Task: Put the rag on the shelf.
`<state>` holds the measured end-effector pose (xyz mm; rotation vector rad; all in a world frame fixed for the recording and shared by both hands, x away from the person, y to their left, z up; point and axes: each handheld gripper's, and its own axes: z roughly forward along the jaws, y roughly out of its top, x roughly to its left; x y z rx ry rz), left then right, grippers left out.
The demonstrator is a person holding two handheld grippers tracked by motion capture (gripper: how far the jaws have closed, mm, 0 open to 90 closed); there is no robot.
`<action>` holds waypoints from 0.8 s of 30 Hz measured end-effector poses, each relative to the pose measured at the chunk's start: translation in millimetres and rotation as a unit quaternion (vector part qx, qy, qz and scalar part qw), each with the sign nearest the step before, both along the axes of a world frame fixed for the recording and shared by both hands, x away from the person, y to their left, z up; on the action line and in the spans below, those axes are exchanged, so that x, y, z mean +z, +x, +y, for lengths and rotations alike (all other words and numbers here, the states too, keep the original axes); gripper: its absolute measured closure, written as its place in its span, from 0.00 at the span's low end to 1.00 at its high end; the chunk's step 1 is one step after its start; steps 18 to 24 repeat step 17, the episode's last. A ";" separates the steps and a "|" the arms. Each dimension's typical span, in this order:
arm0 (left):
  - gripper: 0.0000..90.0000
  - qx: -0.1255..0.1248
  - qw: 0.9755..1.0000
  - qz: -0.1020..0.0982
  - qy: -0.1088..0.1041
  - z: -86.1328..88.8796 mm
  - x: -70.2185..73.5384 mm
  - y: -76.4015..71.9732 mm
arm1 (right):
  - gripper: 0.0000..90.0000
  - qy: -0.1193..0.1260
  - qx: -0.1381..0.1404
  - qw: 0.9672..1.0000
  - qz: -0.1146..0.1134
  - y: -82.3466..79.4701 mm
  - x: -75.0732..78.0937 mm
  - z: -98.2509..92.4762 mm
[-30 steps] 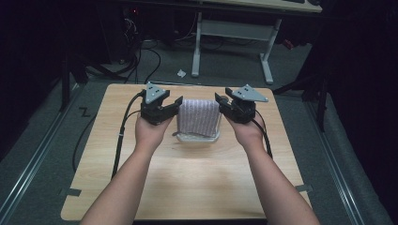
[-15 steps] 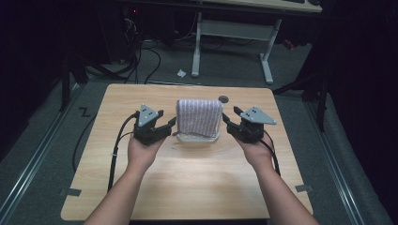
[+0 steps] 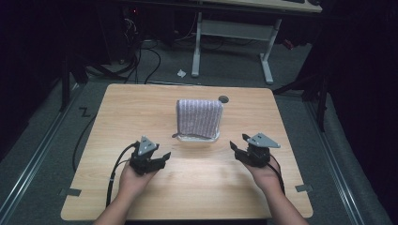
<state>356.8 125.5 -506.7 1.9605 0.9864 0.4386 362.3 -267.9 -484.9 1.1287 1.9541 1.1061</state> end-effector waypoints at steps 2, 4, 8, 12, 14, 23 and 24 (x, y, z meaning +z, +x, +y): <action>0.48 0.003 0.999 0.011 -0.044 14.1 -10.8 -23.3 | 0.41 0.002 -0.021 1.000 0.008 -25.4 -22.9 -14.9; 0.45 0.006 0.999 0.034 -0.014 22.5 -14.7 -36.9 | 0.41 0.019 -0.033 0.999 0.032 -42.0 -41.2 -27.3; 0.45 0.028 0.999 0.018 -0.003 37.2 -16.7 -37.3 | 0.41 0.007 -0.037 0.999 0.036 -49.4 -42.3 -33.7; 0.45 0.026 0.999 0.022 -0.025 36.1 -17.9 -32.7 | 0.40 0.022 -0.049 0.998 0.041 -44.1 -39.9 -35.6; 0.45 0.022 0.999 0.021 -0.017 33.9 -18.4 -33.3 | 0.40 0.015 -0.045 0.998 0.040 -42.4 -41.7 -35.4; 0.44 0.016 0.999 0.026 -0.019 32.3 -19.4 -32.9 | 0.40 0.019 -0.046 0.998 0.046 -43.1 -44.2 -36.3; 0.44 0.016 0.999 0.026 -0.019 32.3 -19.4 -32.9 | 0.40 0.019 -0.046 0.998 0.046 -43.1 -44.2 -36.3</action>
